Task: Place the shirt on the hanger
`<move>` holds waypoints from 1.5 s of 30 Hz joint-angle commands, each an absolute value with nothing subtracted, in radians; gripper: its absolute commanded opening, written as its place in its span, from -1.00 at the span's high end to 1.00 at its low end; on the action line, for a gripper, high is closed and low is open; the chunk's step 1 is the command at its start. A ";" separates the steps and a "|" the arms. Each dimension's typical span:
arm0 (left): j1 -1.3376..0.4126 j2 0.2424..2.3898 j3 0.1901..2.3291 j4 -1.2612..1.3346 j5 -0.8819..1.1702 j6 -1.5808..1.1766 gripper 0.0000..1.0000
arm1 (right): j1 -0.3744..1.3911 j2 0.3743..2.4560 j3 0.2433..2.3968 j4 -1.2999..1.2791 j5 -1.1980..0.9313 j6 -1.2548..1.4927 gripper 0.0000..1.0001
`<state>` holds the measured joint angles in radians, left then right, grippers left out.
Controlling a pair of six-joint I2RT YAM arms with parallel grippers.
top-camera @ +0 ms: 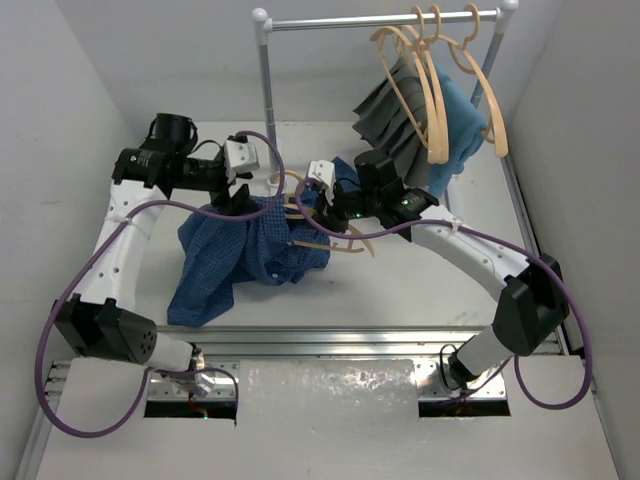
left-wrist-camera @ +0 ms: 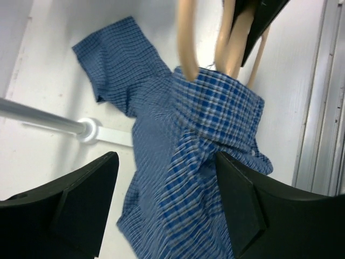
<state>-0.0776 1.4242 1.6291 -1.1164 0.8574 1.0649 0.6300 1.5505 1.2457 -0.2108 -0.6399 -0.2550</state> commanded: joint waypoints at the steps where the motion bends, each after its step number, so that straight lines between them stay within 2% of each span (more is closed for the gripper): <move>1: -0.103 1.390 1.548 -1.066 0.867 1.043 -0.40 | 0.630 1.500 1.260 -0.091 -0.701 -0.222 1.00; 6: -0.130 1.394 1.503 -1.077 0.894 1.081 -0.10 | 0.632 1.508 1.304 -0.063 -0.687 -0.218 1.00; 8: -0.143 1.404 1.496 -1.089 0.914 1.092 -0.05 | 0.635 1.522 1.330 -0.064 -0.684 -0.233 1.00; 11: -0.143 1.414 1.506 -1.037 0.930 1.048 0.52 | 0.640 1.546 1.367 -0.078 -0.702 -0.261 1.00; 12: -0.143 1.416 1.511 -1.022 0.931 1.017 0.89 | 0.646 1.554 1.382 -0.087 -0.716 -0.267 1.00; 13: -0.143 1.416 1.520 -0.997 0.936 1.005 0.98 | 0.647 1.563 1.390 -0.089 -0.722 -0.273 1.00; 16: -0.143 1.419 1.522 -1.000 0.972 0.993 0.97 | 0.652 1.600 1.431 -0.089 -0.771 -0.270 1.00; 21: -0.143 1.420 1.473 -1.086 1.051 1.054 0.62 | 0.655 1.629 1.442 -0.015 -0.796 -0.245 1.00; 27: -0.143 1.419 1.470 -1.089 1.032 1.065 0.64 | 0.661 1.618 1.457 -0.023 -0.807 -0.265 1.00; 30: -0.144 1.419 1.456 -1.036 1.058 0.997 0.73 | 0.672 1.638 1.483 -0.032 -0.813 -0.270 1.00; 33: -0.147 1.417 1.454 -1.025 1.080 0.962 0.72 | 0.673 1.658 1.480 -0.006 -0.812 -0.241 1.00; 37: -0.147 1.405 1.471 -1.072 1.086 1.011 0.28 | 0.673 1.654 1.448 0.069 -0.778 -0.239 1.00; 39: -0.147 1.404 1.479 -1.091 1.109 1.009 0.25 | 0.673 1.651 1.445 0.090 -0.740 -0.235 1.00; 41: -0.147 1.402 1.465 -1.092 1.136 1.002 0.41 | 0.673 1.646 1.450 0.115 -0.730 -0.230 1.00; 45: -0.147 1.402 1.437 -1.075 1.066 1.002 1.00 | 0.673 1.634 1.448 0.118 -0.724 -0.219 1.00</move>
